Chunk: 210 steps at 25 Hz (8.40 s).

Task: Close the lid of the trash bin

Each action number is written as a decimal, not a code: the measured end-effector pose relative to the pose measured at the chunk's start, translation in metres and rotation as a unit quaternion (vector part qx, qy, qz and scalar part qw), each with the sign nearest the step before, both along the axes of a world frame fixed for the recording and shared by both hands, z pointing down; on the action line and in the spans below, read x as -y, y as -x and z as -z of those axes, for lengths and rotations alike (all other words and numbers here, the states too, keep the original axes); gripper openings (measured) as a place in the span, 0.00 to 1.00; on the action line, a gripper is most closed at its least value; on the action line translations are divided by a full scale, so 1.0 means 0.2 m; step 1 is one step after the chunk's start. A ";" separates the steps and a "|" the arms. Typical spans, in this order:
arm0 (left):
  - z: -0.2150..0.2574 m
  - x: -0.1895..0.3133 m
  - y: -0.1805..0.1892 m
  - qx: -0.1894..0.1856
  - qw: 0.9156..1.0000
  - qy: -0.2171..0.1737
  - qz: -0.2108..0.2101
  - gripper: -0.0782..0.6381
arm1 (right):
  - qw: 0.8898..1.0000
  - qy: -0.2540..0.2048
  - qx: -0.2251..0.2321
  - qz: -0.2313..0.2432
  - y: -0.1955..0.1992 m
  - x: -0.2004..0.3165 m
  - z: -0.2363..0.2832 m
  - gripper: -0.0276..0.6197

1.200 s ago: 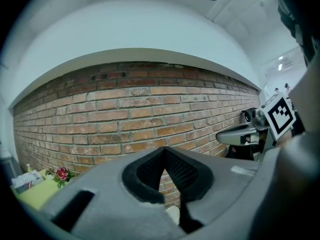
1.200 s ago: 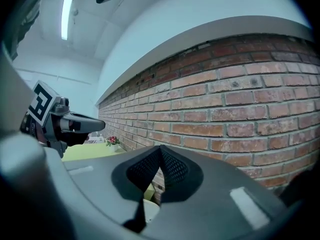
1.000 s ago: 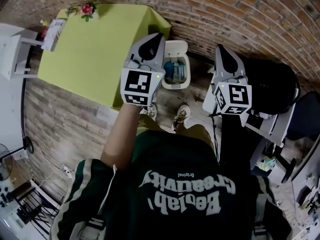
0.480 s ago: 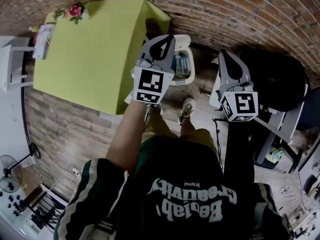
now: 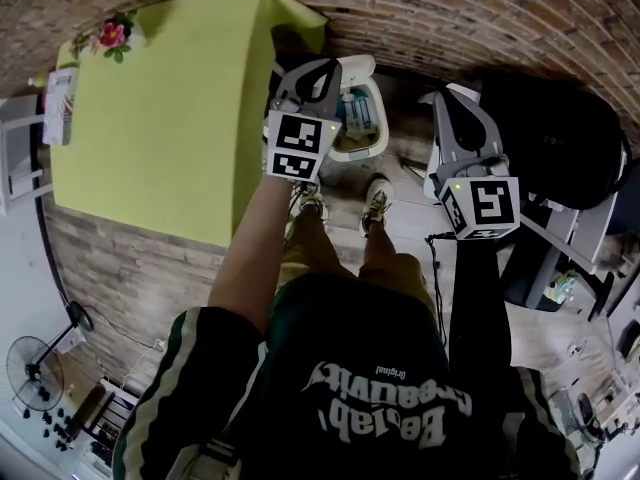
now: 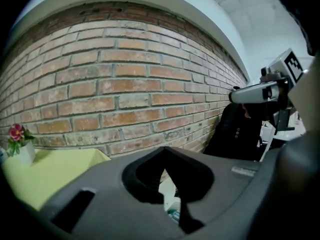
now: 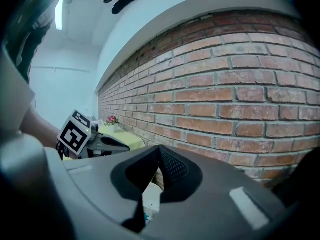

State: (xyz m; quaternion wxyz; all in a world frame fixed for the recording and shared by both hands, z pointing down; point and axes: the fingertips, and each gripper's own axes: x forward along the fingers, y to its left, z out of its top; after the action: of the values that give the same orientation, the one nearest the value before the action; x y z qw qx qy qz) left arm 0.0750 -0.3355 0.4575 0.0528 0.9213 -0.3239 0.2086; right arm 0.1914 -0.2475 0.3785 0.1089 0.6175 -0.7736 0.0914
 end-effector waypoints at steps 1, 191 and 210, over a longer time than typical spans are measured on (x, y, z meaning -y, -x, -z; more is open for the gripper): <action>-0.03 0.02 0.00 0.001 1.000 0.004 -0.003 0.11 | 1.000 0.000 0.003 -0.005 -0.01 0.01 -0.01 0.06; -2.25 -0.83 0.25 0.230 0.923 0.296 -0.081 0.12 | 0.985 0.163 0.048 0.018 0.00 -0.41 -1.08 0.06; -2.27 -0.83 0.25 0.230 0.925 0.294 -0.074 0.12 | 0.985 0.166 0.047 0.018 0.00 -0.39 -1.09 0.06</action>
State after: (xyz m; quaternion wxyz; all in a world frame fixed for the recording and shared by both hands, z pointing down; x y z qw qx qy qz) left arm 0.0248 -0.1690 0.9123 0.2295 0.8126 -0.1827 0.5036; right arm 0.1906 -0.1694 0.5970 0.1748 0.5720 -0.7628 0.2456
